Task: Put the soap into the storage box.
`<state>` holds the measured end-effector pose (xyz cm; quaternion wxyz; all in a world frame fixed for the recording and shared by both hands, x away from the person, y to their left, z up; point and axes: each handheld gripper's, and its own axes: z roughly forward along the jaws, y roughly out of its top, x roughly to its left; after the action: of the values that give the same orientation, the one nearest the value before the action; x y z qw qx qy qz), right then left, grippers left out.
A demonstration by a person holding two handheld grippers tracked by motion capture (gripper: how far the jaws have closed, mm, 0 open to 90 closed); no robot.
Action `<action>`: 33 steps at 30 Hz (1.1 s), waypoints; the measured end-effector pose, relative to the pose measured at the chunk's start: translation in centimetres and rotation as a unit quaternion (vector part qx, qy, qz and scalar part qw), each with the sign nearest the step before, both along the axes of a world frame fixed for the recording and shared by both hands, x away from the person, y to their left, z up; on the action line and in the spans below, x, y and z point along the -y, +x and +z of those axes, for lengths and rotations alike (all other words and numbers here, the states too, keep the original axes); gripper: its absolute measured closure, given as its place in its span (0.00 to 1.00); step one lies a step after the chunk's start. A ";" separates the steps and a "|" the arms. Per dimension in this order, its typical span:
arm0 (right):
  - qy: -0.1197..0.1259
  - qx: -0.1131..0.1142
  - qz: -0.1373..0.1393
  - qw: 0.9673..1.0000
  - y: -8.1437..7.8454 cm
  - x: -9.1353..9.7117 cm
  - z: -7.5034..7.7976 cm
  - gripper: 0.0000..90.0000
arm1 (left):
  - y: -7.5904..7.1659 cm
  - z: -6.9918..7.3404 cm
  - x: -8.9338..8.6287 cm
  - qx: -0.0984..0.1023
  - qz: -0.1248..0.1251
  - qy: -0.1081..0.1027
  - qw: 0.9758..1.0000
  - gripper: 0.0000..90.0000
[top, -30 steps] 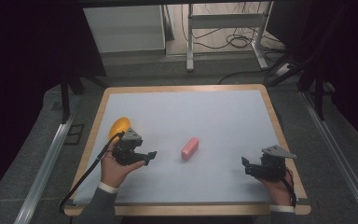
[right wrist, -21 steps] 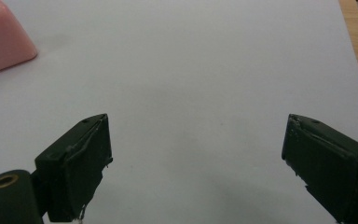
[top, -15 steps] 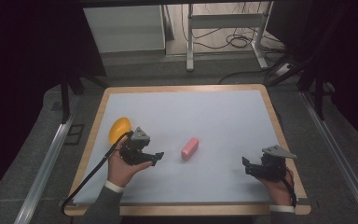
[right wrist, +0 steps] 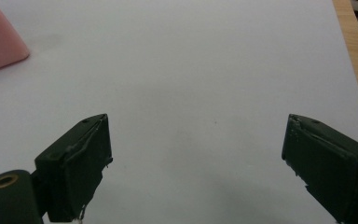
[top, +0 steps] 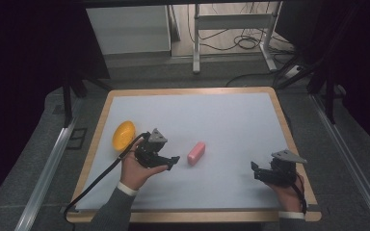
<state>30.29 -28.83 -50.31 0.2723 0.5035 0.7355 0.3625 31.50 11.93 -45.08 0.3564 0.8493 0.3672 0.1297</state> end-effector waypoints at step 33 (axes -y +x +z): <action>0.000 -0.011 0.004 1.000 0.2 -0.2 -0.3 0.09 | 3.1 0.7 6.5 -0.020 -0.021 0.025 0.999 0.28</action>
<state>30.47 -28.65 -50.65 0.2632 0.5040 0.7406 0.3580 34.60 5.46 -44.38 0.3301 0.8678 0.3532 0.1148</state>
